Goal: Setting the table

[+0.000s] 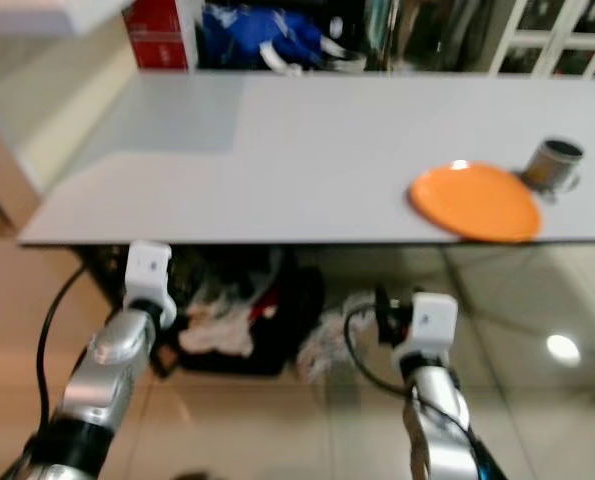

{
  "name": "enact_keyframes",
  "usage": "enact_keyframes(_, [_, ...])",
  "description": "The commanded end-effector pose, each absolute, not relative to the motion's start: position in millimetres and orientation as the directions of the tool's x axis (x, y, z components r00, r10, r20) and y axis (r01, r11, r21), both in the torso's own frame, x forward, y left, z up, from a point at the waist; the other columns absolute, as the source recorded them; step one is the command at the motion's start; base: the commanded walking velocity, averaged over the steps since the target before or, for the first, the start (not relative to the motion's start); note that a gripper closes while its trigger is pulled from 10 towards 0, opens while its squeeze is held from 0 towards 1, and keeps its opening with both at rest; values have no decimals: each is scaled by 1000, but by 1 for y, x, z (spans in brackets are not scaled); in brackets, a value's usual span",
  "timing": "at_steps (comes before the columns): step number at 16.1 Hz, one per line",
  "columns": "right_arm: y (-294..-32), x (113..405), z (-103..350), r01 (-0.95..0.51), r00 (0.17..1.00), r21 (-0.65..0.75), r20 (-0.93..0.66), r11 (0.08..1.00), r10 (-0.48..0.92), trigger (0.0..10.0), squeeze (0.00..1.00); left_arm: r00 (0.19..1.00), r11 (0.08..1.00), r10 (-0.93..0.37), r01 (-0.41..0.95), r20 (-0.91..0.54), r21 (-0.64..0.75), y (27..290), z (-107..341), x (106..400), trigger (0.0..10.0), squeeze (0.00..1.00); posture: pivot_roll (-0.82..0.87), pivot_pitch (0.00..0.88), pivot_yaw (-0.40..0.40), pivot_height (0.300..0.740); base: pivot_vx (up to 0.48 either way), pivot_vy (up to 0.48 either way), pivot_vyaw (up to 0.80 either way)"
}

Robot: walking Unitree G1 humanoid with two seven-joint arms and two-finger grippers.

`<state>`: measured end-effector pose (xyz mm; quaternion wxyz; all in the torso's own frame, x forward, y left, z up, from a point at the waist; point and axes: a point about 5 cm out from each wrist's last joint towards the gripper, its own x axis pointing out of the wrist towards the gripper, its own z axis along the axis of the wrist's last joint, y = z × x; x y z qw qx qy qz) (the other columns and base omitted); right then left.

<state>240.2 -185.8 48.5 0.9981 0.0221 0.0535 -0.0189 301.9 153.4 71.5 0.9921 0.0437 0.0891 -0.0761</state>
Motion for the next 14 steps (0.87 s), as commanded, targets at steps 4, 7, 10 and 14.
enact_keyframes(4, [-180,247,59,37,999,86,-29,996,-34,10000,0,981,981,-162,171,-106,88,158,83,306,10000,0,33,0,1,740,0,480,0])
enact_keyframes(7, [-177,247,60,21,1000,83,-22,996,-19,10000,0,979,975,-194,200,-68,99,153,90,308,10000,0,37,0,-3,740,0,480,0])
enact_keyframes(10, [-176,250,60,8,1000,80,-23,997,-6,10000,0,977,972,-203,209,-66,104,151,92,312,10000,0,46,0,-9,740,0,480,0])
enact_keyframes(14, [-175,252,58,2,1000,84,-26,996,0,10000,0,976,970,-207,215,-74,118,152,90,313,10000,0,52,0,-8,740,0,480,0])
